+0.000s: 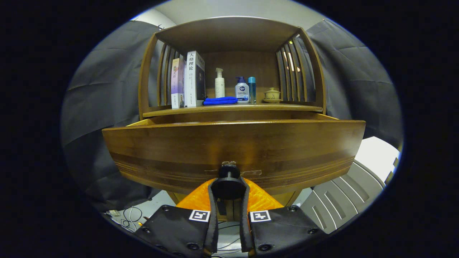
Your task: Pull open the drawer, take out the items inside it, and place them on the countertop above the cabinet.
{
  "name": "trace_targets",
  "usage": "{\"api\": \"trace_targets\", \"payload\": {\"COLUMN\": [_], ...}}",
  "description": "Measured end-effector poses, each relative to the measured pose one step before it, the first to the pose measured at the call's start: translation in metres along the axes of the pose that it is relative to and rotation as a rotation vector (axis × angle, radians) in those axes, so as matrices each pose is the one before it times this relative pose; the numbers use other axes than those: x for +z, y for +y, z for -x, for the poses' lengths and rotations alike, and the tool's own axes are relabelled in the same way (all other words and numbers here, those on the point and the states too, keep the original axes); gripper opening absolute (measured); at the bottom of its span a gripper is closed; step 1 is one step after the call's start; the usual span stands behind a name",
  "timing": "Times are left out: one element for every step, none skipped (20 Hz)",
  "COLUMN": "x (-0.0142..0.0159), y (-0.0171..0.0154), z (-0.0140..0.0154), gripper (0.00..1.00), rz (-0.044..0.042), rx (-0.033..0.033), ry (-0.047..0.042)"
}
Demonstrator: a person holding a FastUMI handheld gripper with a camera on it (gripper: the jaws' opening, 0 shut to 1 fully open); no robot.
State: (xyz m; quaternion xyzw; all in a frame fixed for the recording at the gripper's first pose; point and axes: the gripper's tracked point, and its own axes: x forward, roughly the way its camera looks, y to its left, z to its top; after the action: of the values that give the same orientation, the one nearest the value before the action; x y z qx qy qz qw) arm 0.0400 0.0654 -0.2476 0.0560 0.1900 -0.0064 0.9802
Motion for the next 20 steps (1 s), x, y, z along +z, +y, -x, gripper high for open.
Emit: {"api": "trace_targets", "payload": {"x": [-0.00116, -0.00203, -0.0014, -0.00107, -0.00118, -0.00157, -0.00039, -0.00137, -0.00077, -0.00146, -0.00051, -0.00153, -0.00059, -0.00091, -0.00077, -0.00113, -0.00031, -0.002, -0.0005, -0.0003], "y": [-0.00006, 0.00026, 0.00053, 0.00123, 0.00033, -0.00006, 0.00056, 0.00052, 0.00002, -0.00006, 0.00043, 0.00092, 0.0002, 0.00037, 0.00061, 0.00047, 0.00065, 0.00062, 0.00036, 0.00034], "z": [0.00372, 0.00324, 0.00331, 0.00337, 0.00276, 0.00303, 0.00182, 0.00247, 0.00261, 0.00272, 0.00314, 0.00212, 0.00222, 0.00119, 0.00164, 0.00227, 0.00178, 0.00139, 0.00214, 0.00209], "gripper": [0.27, 0.27, 0.27, 0.27, 0.27, 0.27, 0.26, 0.27, 0.27, 0.27, 0.27, 0.27, 0.27, 0.27, 0.27, 0.27, 0.27, 0.27, 0.27, 0.26], "rz": [0.00409, 0.00518, 0.00376, 0.00317, 0.00227, 0.00035, -0.00146, -0.00531, -0.00636, -0.00277, 0.00286, 0.00471, 0.00283, -0.00117, -0.00308, -0.00041, 0.00027, 0.00064, 0.00182, 0.00231], "rx": [0.00156, 0.0034, 0.00525, 0.00659, 0.00611, 0.00638, 0.00609, 0.00336, 0.00147, 0.00034, 0.00075, 0.0021, 0.00226, 0.00218, 0.00158, 0.00185, 0.00188, 0.00268, 0.00313, 0.00152], "ry": [0.00517, 0.00278, 0.006, 0.00268, 0.00532, 0.00279, 0.0047, 0.00384, 0.00328, -0.00083, -0.00239, -0.00298, -0.00219, -0.00109, -0.00114, -0.00031, 0.00087, 0.00015, -0.00163, -0.00346]}}
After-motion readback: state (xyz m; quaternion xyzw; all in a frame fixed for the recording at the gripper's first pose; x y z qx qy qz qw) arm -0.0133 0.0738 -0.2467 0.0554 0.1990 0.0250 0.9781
